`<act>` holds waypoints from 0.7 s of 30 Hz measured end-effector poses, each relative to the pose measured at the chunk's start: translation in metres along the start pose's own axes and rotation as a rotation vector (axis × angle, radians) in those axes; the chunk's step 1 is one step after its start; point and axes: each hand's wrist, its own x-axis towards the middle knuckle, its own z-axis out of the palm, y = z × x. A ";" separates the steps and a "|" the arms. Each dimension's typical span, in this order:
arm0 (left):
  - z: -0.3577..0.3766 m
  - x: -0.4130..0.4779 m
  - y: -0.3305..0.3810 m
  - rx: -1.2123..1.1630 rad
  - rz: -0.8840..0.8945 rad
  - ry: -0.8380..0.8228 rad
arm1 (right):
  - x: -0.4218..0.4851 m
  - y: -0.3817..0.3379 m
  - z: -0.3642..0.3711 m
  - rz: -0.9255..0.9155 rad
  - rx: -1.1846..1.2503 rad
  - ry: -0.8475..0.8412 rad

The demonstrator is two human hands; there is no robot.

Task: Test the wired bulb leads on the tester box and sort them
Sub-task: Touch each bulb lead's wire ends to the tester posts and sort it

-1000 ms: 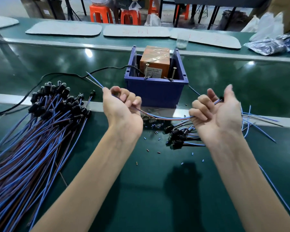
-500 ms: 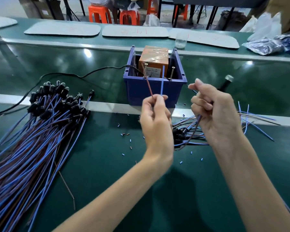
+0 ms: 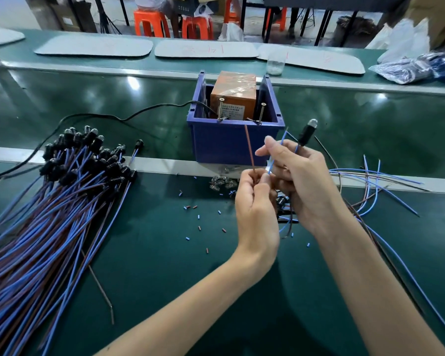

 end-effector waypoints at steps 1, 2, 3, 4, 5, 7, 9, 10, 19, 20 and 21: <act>0.000 0.001 0.001 -0.011 0.000 -0.006 | 0.000 0.001 0.001 -0.014 0.013 0.005; 0.000 0.001 0.002 -0.039 -0.013 -0.011 | -0.001 0.001 0.002 -0.024 0.019 0.000; 0.000 0.001 0.003 -0.058 -0.022 -0.008 | -0.001 0.002 0.002 -0.026 0.024 -0.011; 0.000 0.002 0.003 -0.070 -0.016 -0.001 | -0.002 0.002 0.003 -0.020 0.032 -0.026; 0.000 0.004 0.003 -0.063 0.006 0.012 | -0.002 0.002 0.004 -0.011 0.040 -0.040; -0.001 0.007 0.002 0.015 0.062 0.047 | -0.003 0.003 0.006 0.000 0.050 -0.066; -0.003 0.011 0.001 0.093 0.118 0.080 | -0.003 0.006 0.008 -0.017 0.023 -0.071; -0.004 0.012 0.001 0.104 0.138 0.087 | -0.003 0.007 0.010 -0.039 0.006 -0.057; -0.017 0.037 0.008 0.184 0.204 0.189 | 0.004 0.013 0.009 -0.153 0.125 0.127; -0.020 0.041 0.010 0.179 0.212 0.199 | 0.007 0.013 0.007 -0.160 0.106 0.172; -0.023 0.046 0.013 0.171 0.220 0.205 | 0.009 0.014 0.004 -0.164 0.081 0.218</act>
